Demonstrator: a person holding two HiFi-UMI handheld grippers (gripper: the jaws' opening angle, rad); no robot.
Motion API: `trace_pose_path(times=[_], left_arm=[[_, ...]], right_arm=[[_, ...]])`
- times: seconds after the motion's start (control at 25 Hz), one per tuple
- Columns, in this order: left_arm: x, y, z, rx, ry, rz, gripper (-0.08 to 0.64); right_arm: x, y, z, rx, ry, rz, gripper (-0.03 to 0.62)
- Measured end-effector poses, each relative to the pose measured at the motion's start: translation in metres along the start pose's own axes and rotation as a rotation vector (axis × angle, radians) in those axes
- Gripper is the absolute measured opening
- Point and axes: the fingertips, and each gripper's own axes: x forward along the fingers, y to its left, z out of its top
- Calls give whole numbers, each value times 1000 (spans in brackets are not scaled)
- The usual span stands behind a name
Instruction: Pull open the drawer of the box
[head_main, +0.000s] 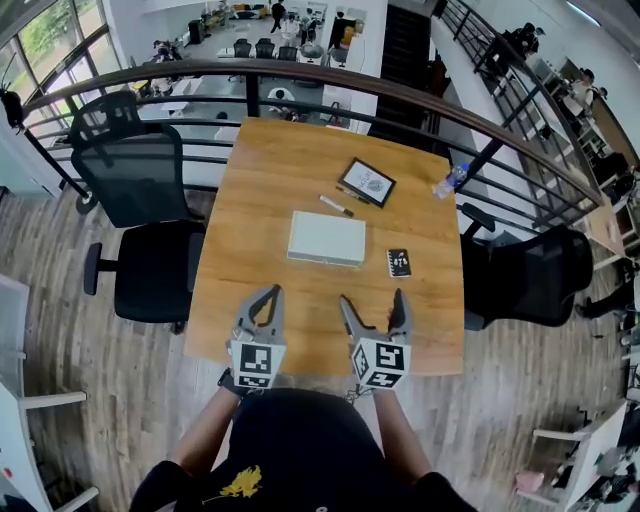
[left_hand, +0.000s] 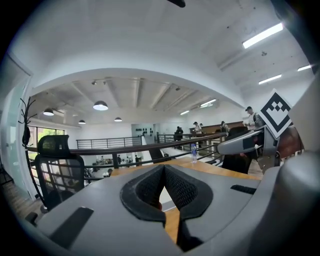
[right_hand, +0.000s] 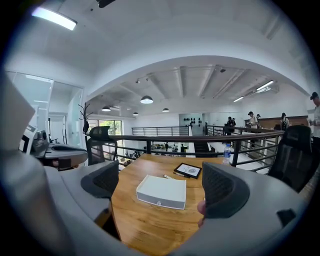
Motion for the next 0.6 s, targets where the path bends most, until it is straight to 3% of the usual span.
trace_pose_path(times=[0.28,0.6], left_arm=[[31,32,-24,-6,27,-37,17],[59,49,-62,-36,21,7,17]], right_arm=[[38,19,-12,2,28,-25,518],[75,25,-58,31,79,-35,505]])
